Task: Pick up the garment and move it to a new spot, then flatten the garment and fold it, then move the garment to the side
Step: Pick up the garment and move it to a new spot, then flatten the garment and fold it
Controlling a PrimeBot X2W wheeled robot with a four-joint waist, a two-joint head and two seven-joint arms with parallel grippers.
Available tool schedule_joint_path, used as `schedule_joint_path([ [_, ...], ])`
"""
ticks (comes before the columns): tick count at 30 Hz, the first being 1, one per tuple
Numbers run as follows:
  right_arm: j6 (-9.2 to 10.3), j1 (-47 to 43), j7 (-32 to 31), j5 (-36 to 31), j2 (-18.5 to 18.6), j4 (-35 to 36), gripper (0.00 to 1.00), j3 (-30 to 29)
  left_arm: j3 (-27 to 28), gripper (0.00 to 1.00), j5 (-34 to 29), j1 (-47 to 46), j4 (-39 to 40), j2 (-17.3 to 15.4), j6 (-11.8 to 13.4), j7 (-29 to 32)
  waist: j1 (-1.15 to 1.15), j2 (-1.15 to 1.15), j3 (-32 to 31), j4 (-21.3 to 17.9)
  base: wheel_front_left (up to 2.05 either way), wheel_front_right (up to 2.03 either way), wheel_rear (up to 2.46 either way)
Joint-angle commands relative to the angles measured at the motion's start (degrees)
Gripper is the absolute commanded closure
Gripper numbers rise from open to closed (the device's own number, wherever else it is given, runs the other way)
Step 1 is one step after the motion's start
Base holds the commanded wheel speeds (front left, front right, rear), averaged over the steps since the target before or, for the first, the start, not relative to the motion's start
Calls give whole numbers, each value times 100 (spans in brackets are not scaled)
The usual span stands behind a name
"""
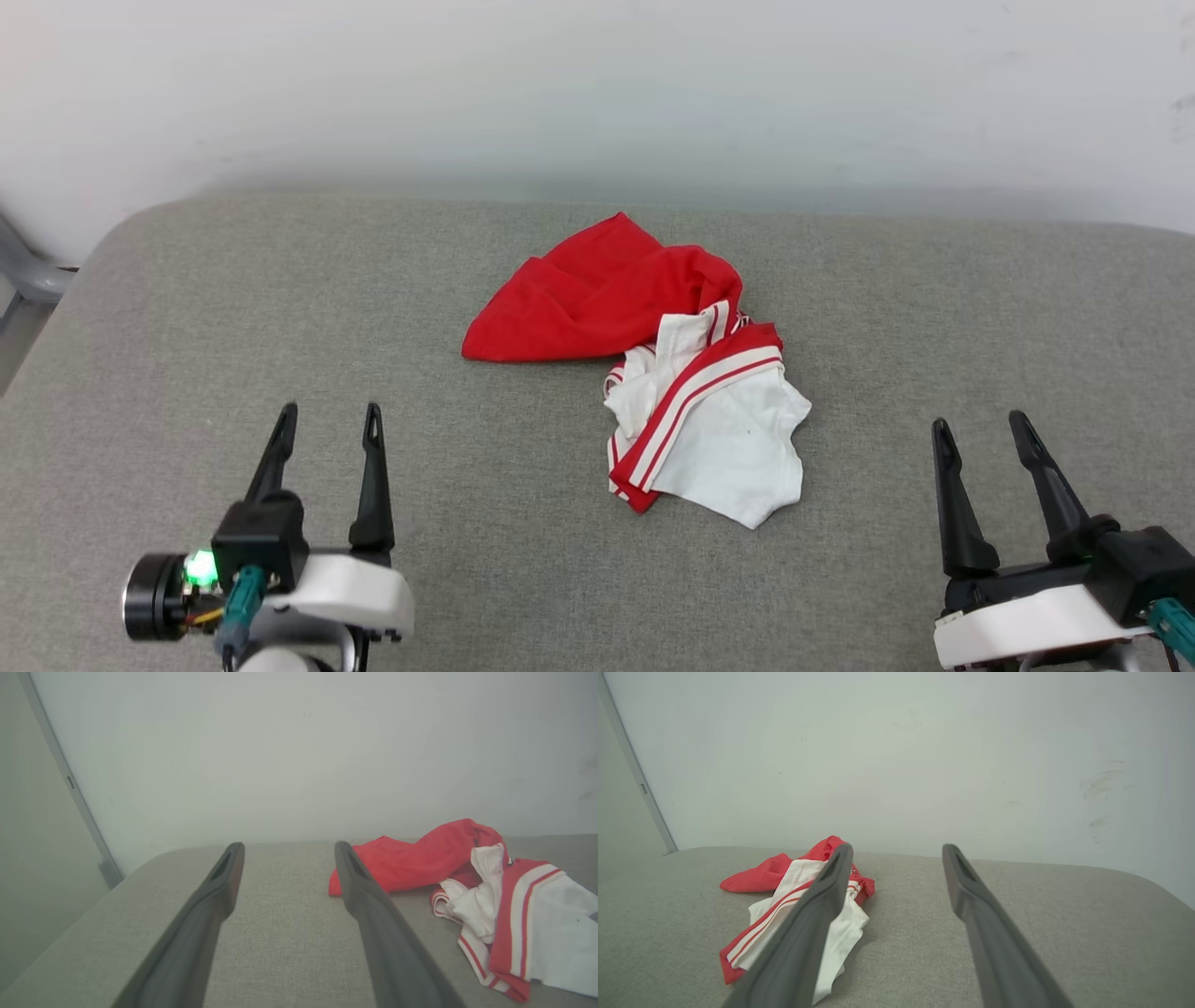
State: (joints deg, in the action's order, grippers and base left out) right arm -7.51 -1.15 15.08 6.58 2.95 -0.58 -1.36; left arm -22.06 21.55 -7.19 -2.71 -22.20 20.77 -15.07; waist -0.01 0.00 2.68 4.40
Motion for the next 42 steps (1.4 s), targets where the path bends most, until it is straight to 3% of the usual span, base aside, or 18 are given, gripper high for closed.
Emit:
schedule_joint_path([
  [1, 4, -60, 15, 21, -13, -34, 0, -6, 169, 0, -175, 234, 72, 128, -90, -14, 1, 0, -52, 10, 0, 0, 0],
  [8, 4, -204, 14, 92, -13, -146, 0, -6, 715, 0, -684, 846, 65, 607, -505, -14, 1, 0, -192, -13, 0, 0, 0],
  [19, 4, -316, 15, 155, -13, -263, 0, 17, 1326, 0, -1275, 1172, -23, 1054, -1091, -15, 1, 0, -295, -66, 0, 0, 0],
  [36, 4, -341, 15, 197, -13, -327, 0, 57, 1750, 0, -1736, 1249, -140, 1425, -1537, -15, 1, 0, -327, -63, 0, 0, 0],
  [42, 4, 46, 14, -153, -13, -84, 0, -73, 1822, 0, -1785, 1238, -162, 1510, -1623, -15, 1, 0, -294, -60, 0, 0, 0],
])
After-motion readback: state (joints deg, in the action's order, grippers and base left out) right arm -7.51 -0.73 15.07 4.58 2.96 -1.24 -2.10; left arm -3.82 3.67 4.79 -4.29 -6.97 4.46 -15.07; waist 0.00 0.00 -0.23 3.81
